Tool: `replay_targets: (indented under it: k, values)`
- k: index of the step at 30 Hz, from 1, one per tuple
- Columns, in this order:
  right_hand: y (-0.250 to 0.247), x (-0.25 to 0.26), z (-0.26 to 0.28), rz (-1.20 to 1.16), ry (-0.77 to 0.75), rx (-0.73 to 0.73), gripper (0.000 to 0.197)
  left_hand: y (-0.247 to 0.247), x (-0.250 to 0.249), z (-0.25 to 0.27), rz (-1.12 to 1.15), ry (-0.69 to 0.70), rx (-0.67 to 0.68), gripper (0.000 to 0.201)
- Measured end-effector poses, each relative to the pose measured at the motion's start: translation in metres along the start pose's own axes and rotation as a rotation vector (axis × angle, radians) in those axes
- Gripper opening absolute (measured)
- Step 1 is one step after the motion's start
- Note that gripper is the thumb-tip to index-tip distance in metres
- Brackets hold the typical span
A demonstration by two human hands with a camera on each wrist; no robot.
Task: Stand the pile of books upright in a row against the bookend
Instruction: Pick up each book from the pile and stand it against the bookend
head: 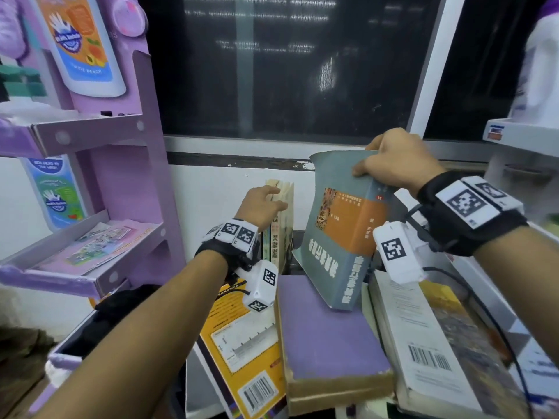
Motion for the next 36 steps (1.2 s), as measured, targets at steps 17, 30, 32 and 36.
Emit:
replay_targets:
  k: [17,30,32,36]
  values:
    - [0.1,0.006,-0.076,0.096,-0.045,-0.068,0.017,0.001,0.026,-0.033,0.013,0.186,0.009,0.034]
    - [0.175,-0.001,-0.08,0.08,-0.023,0.037,0.027,0.011,0.027,-0.039,0.026,0.305,0.045,0.038]
    - [0.177,0.003,-0.079,0.081,-0.032,0.049,0.03,0.01,0.028,-0.039,0.049,0.284,0.058,0.041]
    - [0.184,0.007,-0.075,0.044,-0.041,0.045,0.036,0.01,0.03,-0.04,0.037,0.288,0.098,0.042]
Point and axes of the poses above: each hand's wrist, its own z-axis away from the middle knuckle, its own y-axis out of the palm, x = y × z, the point moved 6 cm from there along -z, towards the middle knuckle, and after that the axes turned 10 degrees about -y, right-handed, at the moved point
